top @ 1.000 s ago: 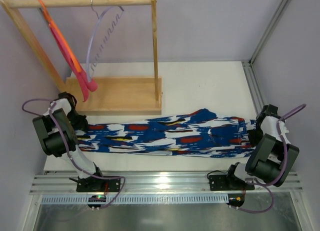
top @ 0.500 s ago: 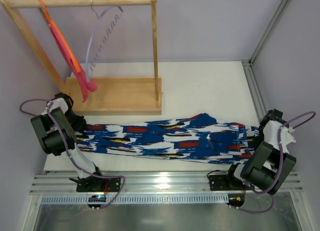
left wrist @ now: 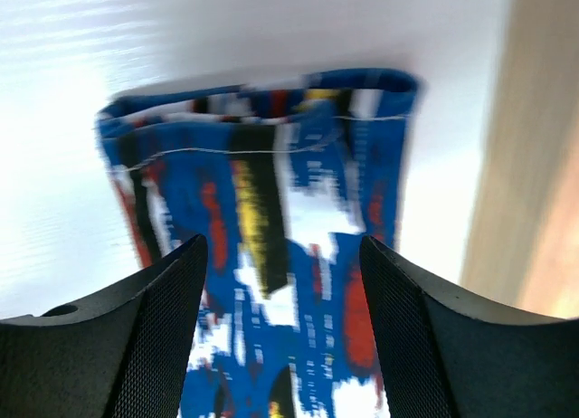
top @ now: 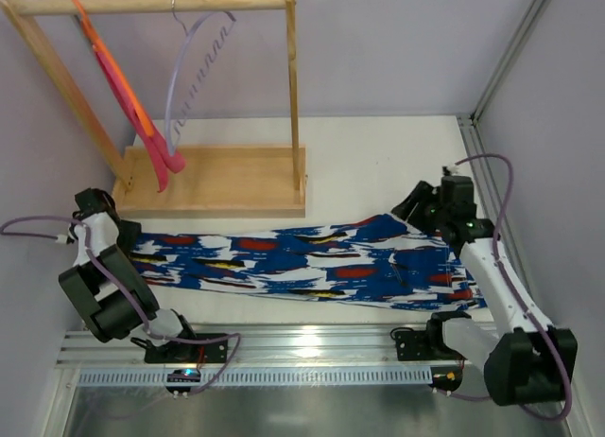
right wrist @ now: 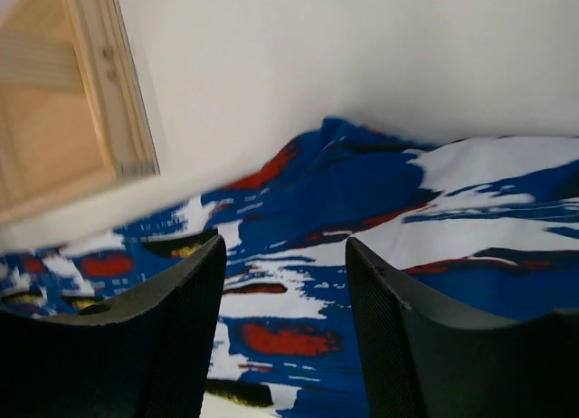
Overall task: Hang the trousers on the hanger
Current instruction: Fold the trousers
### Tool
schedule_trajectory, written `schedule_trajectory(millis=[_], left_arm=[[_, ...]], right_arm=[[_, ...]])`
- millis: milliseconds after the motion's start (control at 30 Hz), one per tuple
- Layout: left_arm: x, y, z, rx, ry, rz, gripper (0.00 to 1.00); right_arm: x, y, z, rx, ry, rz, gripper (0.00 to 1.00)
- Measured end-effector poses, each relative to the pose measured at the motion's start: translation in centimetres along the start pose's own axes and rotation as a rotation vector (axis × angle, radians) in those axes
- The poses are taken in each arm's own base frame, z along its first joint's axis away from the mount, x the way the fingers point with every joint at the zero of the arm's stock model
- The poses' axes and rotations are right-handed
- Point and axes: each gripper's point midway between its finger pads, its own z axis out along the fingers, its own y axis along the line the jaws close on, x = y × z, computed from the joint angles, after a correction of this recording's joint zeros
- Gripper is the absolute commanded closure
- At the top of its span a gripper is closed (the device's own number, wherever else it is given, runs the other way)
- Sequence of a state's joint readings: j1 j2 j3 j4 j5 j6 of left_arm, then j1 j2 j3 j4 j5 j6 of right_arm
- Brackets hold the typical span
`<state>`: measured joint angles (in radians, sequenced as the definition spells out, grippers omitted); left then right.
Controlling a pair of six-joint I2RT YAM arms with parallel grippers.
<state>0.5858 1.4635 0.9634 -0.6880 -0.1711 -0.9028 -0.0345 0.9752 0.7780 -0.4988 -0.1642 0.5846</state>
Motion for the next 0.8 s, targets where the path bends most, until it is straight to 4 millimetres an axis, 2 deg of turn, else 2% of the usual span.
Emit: schedule_trajectory(millis=[33,100,200,300,367,500,600,700,733,800], left_arm=[[0.2,0.9,0.3,-0.016,0.007,-0.009,0.31],[0.7,2.9,0.9,-0.051,0.025,-0.024,0.3],[0.7,5.8,1.8,-0.114,0.039,-0.053,0.28],[0.3,7.2,2.1,-0.145,0.039,-0.072,0.28],[0.0,7.5,2.5,-0.158,0.032,-0.07,0.3],[-0.2,8.0,3.3,-0.181,0.03,-0.072,0.33],[-0.4,7.8,3.9,-0.172,0.023,-0.073,0.45],[-0.4,7.3,4.4,-0.143,0.019,-0.075,0.64],[-0.4,7.1,4.5,-0.132,0.018,-0.075,0.78],[-0.5,6.6,4.6,-0.108,0.017,-0.074,0.89]], right_arm=[[1.5,1.0,0.9,-0.038,0.047,-0.031,0.42],[5.5,1.7,3.2,-0.084,0.163,-0.073,0.42],[9.5,-0.4,4.7,-0.057,0.266,-0.06,0.42],[11.6,-2.7,5.9,0.02,0.318,-0.026,0.43],[12.1,-3.9,6.6,0.064,0.324,-0.001,0.42],[11.4,-4.3,6.9,0.058,0.271,0.053,0.43],[10.7,-4.6,6.7,0.063,0.232,0.058,0.43],[9.8,-4.5,6.4,0.059,0.193,0.05,0.43],[9.5,-4.4,6.3,0.057,0.182,0.046,0.42],[9.2,-4.3,6.1,0.056,0.171,0.036,0.43]])
